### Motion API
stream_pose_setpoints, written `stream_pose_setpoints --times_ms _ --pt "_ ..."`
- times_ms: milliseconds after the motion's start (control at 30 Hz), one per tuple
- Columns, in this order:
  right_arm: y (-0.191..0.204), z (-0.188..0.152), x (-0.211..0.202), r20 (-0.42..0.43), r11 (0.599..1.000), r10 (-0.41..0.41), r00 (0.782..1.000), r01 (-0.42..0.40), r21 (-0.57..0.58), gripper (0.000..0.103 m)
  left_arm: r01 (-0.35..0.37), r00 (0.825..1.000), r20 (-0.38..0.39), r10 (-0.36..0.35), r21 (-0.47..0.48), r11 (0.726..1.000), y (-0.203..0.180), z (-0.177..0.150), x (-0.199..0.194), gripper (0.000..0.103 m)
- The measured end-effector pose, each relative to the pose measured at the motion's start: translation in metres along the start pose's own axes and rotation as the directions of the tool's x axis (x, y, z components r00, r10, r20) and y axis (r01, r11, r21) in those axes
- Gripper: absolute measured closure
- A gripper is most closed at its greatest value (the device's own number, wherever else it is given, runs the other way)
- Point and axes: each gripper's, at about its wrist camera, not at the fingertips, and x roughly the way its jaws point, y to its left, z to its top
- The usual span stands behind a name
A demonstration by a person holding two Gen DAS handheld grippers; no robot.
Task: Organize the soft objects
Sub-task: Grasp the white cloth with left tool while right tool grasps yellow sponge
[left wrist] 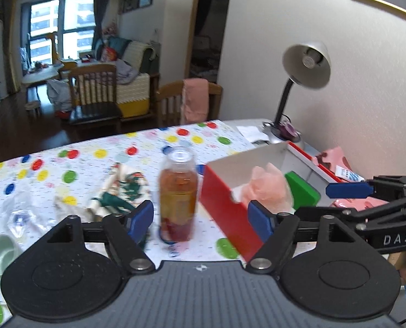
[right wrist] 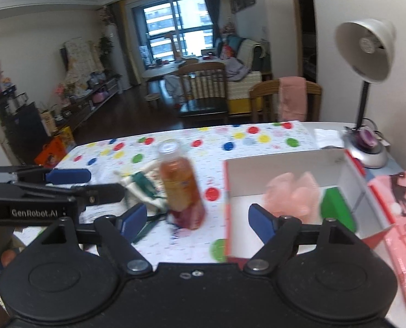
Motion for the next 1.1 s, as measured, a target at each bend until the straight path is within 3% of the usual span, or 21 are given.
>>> stream_pose_setpoints --times_ms 133,500,833,1100 --pt "0.026 -0.005 0.008 -0.009 0.999 0.043 0.999 -0.043 -0.02 0.015 -0.032 0.999 0.029 0.032 0.007 0.999 0.026 -0.011 -0.021 0.019" --pt "0.087 -0.039 0.039 -0.071 0.986 0.141 0.987 -0.147 -0.083 0.003 -0.142 0.99 0.011 0.143 -0.064 0.988 0.105 -0.054 -0.049 0.019" --pt "0.119 -0.06 0.08 -0.142 0.971 0.172 0.975 -0.192 -0.14 0.002 -0.221 0.974 -0.093 0.208 -0.159 0.962 0.158 -0.108 -0.05 0.019" --pt "0.127 -0.078 0.113 -0.23 0.956 0.142 0.963 -0.193 -0.219 0.002 -0.274 0.949 -0.209 0.235 -0.181 0.945 0.176 -0.14 -0.019 0.019"
